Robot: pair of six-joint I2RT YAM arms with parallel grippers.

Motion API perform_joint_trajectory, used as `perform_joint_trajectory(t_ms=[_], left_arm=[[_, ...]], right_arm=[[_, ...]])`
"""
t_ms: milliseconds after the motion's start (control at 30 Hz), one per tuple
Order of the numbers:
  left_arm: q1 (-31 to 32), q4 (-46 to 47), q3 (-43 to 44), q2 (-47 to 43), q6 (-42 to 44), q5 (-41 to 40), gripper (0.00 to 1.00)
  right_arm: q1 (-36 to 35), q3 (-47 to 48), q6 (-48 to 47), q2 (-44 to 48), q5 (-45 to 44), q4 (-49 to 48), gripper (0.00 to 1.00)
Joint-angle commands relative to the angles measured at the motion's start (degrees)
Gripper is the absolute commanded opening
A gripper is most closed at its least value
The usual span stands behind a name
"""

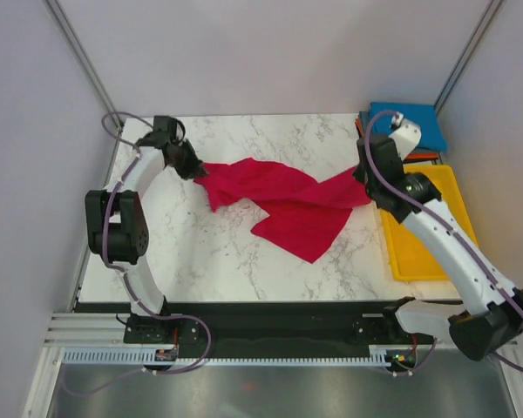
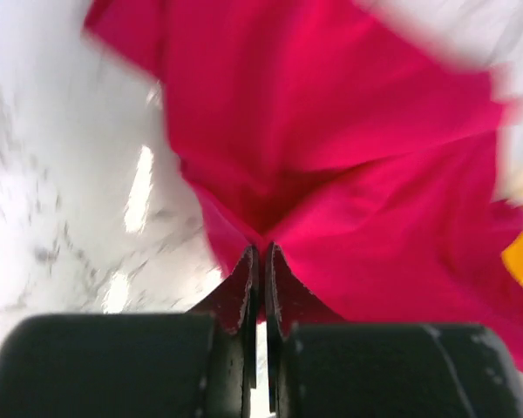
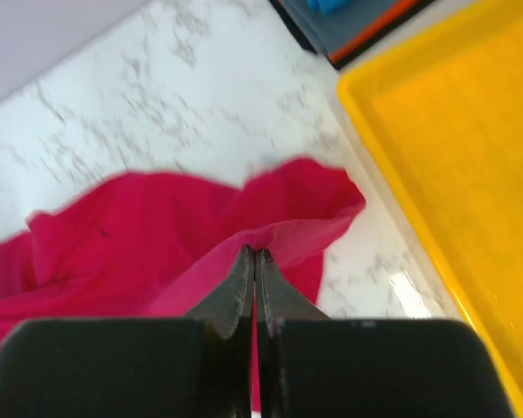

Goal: Fold and stack the t-shirts
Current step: Flatten the tshirt out

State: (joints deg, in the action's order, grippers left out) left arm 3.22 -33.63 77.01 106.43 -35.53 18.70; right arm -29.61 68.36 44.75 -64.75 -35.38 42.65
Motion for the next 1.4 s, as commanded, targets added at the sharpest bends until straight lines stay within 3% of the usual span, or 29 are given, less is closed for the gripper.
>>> perform_joint_trajectory(t_ms=[0,33,133,167,200,267,300,367,433,467,500,633,667,700,767,800,867,967,1200,1367], left_arm=[[-0.6,-9.8,19.7,-1.3,3.2,-8.2,0.02],[-0.7,-12.7,29.5,0.3,3.8,-9.2,0.02],[-0.7,-21.5,46.4,3.4,6.4,-10.6,0.02],[-0.7,-23.0,49.2,3.7,7.3,-10.7,0.02],[-0.8,-24.3,51.0,3.5,7.7,-10.4,0.02],[-0.7,-25.5,49.6,0.9,8.7,-9.5,0.02],[-0.7,-25.3,44.8,-0.4,9.1,-9.0,0.02],[-0.5,-24.4,37.9,-4.9,10.6,-9.1,0.02],[0.0,-21.0,24.5,-8.8,11.4,-10.8,0.02],[0.2,-19.2,19.5,-10.8,11.5,-10.7,0.02],[0.3,-17.2,9.4,-15.1,11.4,-9.7,0.02],[0.2,-7.1,-13.2,-23.5,8.1,-1.3,0.02],[0.3,-6.7,-15.6,-24.6,8.0,-3.1,0.19],[0.2,-6.6,-19.1,-25.7,8.1,-4.9,0.29],[-0.1,-7.0,-20.7,-28.6,8.4,-9.5,0.55],[-0.2,-6.6,-21.5,-29.4,8.4,-14.0,0.57],[-1.8,-5.9,-22.3,-30.0,6.9,-15.6,0.62],[-5.3,-3.7,-24.3,-30.5,3.7,-12.7,0.63],[-14.3,3.7,-31.9,-31.6,2.0,-6.2,0.63],[-13.7,3.8,-33.0,-29.3,1.2,-1.6,0.55]], right_arm=[[6.2,15.6,-8.8,-7.9,0.4,-10.7,0.0],[9.3,19.9,-13.1,-10.7,2.0,-11.4,0.0],[14.0,43.4,-17.3,-23.4,11.7,-5.4,0.0],[14.2,54.3,-18.1,-28.3,13.2,-1.6,0.0],[14.3,58.6,-18.8,-30.2,13.8,-0.5,0.0],[14.4,63.7,-19.7,-31.8,14.7,0.8,0.0],[14.4,63.1,-19.7,-31.3,15.7,0.7,0.0],[14.3,57.1,-19.4,-27.9,17.3,0.7,0.0],[14.4,50.3,-19.0,-21.9,20.9,0.5,0.0],[14.4,42.2,-18.6,-19.4,21.8,0.2,0.0],[14.4,37.6,-18.4,-16.8,22.5,0.1,0.0],[14.4,17.0,-16.8,-1.7,25.5,0.4,0.0],[14.4,9.8,-16.3,0.7,27.2,0.5,0.0],[14.5,6.3,-15.1,2.7,28.6,0.4,0.0],[14.4,-3.1,-13.6,7.9,33.8,-0.1,0.0],[14.4,-5.8,-13.1,9.3,35.3,-0.6,0.0],[14.4,-13.5,-11.0,13.1,40.6,-3.8,0.0],[14.4,-17.3,-9.7,16.6,41.6,-4.9,0.0],[14.4,-16.5,-9.3,18.5,41.7,-4.9,0.0],[14.4,-18.0,-9.1,17.7,42.7,-6.4,0.0]])
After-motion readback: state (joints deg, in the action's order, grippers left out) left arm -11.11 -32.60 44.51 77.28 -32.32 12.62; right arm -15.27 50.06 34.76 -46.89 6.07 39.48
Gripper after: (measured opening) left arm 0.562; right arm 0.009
